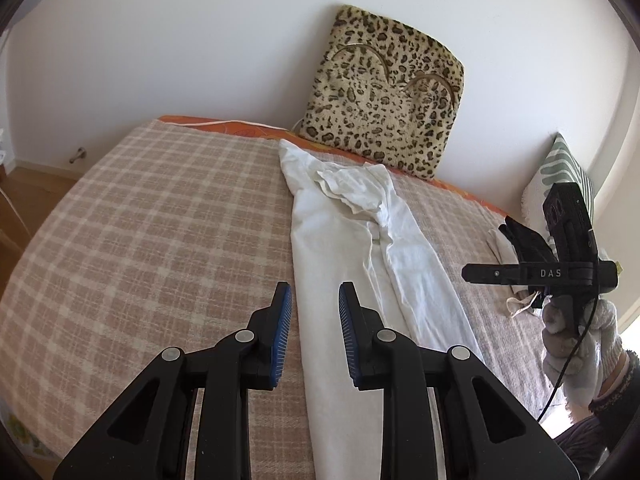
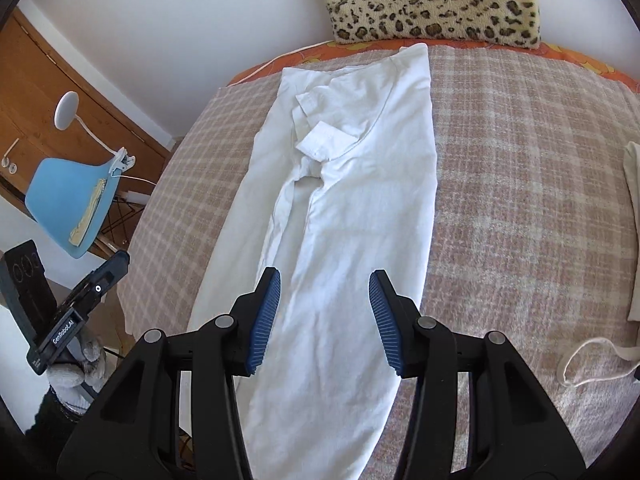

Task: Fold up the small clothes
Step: 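Open both tools and withdraw them from the folded shirt, then move both tools to the hem end of the white strip and close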

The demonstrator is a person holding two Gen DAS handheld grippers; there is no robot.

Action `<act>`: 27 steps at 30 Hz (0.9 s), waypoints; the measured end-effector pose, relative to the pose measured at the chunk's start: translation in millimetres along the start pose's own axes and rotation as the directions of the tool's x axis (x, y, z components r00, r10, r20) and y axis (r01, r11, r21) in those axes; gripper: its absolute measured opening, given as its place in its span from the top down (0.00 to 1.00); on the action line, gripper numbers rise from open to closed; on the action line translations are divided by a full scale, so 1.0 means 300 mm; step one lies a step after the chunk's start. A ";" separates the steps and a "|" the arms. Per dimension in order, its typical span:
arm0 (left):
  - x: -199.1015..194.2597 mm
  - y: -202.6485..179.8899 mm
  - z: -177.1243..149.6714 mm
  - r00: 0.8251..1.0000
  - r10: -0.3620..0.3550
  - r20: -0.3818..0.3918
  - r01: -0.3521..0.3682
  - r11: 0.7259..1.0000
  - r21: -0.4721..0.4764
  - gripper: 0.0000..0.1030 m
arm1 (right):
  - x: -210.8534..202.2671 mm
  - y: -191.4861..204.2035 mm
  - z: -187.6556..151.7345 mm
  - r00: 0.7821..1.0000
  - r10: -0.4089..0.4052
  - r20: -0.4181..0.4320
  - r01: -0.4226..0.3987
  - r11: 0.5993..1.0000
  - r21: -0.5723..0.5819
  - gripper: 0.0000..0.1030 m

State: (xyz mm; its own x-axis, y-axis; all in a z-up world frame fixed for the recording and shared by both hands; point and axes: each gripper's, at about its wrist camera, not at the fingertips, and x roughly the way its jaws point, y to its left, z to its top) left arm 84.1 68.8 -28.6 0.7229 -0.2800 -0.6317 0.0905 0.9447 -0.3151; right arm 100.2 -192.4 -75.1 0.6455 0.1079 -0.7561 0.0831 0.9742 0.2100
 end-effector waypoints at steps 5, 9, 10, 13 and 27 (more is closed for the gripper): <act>0.020 -0.051 -0.016 0.999 -0.030 -0.027 0.031 0.999 0.019 0.78 | -0.084 -0.043 -0.226 0.999 -0.018 -0.029 0.019 0.999 0.042 0.52; 0.022 -0.055 -0.052 0.997 -0.036 -0.064 0.037 0.999 0.023 0.78 | -0.094 -0.064 -0.370 0.998 -0.019 -0.054 0.022 0.998 0.064 0.52; 0.022 -0.050 -0.065 0.996 -0.037 -0.080 0.038 0.999 0.019 0.78 | -0.089 -0.073 -0.394 0.998 -0.005 -0.064 0.010 0.997 0.079 0.52; 0.026 -0.019 -0.119 0.988 -0.053 -0.145 0.050 0.998 -0.023 0.65 | -0.091 -0.089 -0.454 0.996 0.025 -0.080 -0.017 0.995 0.102 0.52; -0.065 -0.007 -0.354 0.942 -0.092 -0.322 0.088 0.996 -0.027 0.63 | -0.082 -0.021 -0.514 0.995 0.030 -0.096 -0.028 0.999 0.023 0.65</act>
State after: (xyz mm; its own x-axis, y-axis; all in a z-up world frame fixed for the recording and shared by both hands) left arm -2.9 54.2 -90.9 0.4523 -0.4054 -0.7944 0.1351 0.9116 -0.3883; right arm -33.3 -170.7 -153.4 0.5721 0.1553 -0.8054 0.0826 0.9660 0.2450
